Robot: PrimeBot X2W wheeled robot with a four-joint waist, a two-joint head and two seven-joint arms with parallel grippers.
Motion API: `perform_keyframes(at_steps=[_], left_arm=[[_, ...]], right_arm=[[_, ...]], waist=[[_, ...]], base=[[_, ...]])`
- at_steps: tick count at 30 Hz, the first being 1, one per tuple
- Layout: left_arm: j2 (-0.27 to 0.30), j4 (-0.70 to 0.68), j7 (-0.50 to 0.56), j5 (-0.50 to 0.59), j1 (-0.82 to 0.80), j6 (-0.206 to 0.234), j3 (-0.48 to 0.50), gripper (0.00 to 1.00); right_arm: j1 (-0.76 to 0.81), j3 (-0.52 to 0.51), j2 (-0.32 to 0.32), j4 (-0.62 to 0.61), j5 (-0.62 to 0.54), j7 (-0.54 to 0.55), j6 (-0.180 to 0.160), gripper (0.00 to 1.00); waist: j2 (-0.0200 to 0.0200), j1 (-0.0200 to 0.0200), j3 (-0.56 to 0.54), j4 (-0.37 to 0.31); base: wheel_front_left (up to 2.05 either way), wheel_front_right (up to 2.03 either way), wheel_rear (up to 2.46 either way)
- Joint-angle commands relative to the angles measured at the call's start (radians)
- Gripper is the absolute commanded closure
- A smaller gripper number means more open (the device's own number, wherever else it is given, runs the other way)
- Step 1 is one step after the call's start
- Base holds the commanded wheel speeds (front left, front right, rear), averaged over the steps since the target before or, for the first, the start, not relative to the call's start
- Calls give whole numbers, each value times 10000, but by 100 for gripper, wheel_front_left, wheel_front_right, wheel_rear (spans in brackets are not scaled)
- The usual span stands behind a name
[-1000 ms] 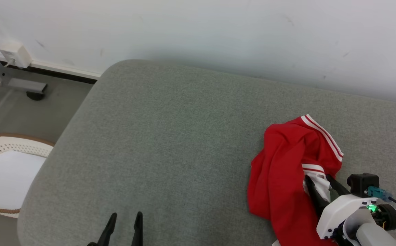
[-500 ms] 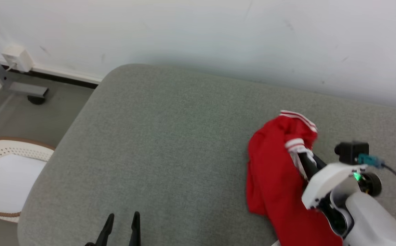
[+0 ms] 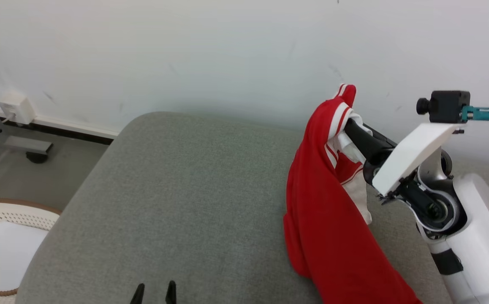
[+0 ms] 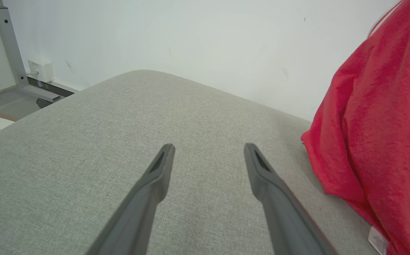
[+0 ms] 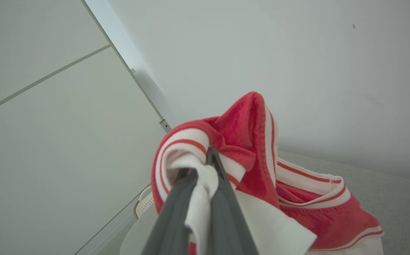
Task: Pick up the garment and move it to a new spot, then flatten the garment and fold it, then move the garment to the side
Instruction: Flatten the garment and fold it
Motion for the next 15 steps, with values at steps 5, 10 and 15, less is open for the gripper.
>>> perform_keyframes(at_steps=[5,10,15], left_arm=[[41,-43,0,-225,212,100,-106,0],[41,-80,0,-336,261,216,-281,0],[39,-115,0,-431,373,323,-379,0]], right_arm=[[-917,-769,752,-275,-256,1123,-18,100],[-1574,-1458,1081,-195,-503,1550,-18,100],[-1472,-1573,1090,109,-117,1328,-18,100]], waist=[[0,0,-406,59],[0,0,-560,135],[0,0,-693,218]], base=[[0,0,0],[0,0,0],[0,0,0]])
